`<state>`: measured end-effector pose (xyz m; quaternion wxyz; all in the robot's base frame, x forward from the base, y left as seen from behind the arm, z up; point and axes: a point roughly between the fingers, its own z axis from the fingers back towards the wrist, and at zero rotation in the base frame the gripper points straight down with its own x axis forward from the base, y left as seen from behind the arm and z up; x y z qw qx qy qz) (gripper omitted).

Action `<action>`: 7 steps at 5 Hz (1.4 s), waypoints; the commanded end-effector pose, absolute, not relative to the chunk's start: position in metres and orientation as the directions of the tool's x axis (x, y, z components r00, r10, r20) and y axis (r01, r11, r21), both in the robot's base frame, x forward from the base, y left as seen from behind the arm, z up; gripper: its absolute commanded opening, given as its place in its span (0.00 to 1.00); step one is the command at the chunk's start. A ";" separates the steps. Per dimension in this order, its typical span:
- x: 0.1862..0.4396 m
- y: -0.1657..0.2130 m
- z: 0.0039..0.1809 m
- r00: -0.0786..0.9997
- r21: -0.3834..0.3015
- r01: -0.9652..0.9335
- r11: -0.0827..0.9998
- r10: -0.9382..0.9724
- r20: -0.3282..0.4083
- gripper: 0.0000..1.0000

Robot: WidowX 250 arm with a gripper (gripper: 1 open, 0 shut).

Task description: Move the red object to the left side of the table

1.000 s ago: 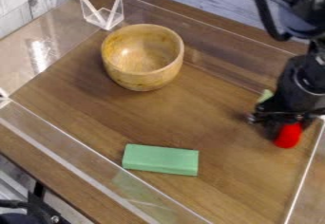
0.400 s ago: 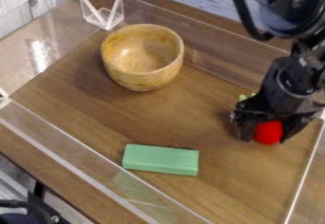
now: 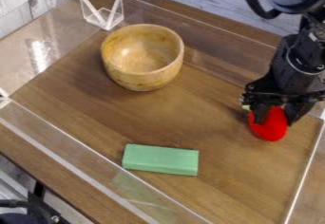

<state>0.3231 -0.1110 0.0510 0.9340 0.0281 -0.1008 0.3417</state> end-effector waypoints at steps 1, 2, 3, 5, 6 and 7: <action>0.330 -0.114 0.093 0.724 -0.103 -0.645 0.757 0.649 0.235 0.00; 0.325 -0.108 0.110 0.732 -0.124 -0.633 0.764 0.643 0.224 0.00; 0.319 -0.087 0.133 0.720 -0.151 -0.643 0.751 0.660 0.215 0.00; 0.301 -0.021 0.161 0.584 -0.150 -0.770 0.620 0.780 0.225 0.00; 0.281 0.012 0.160 0.484 -0.126 -0.844 0.522 0.841 0.243 0.00; 0.260 0.039 0.157 0.399 -0.111 -0.893 0.437 0.881 0.255 0.00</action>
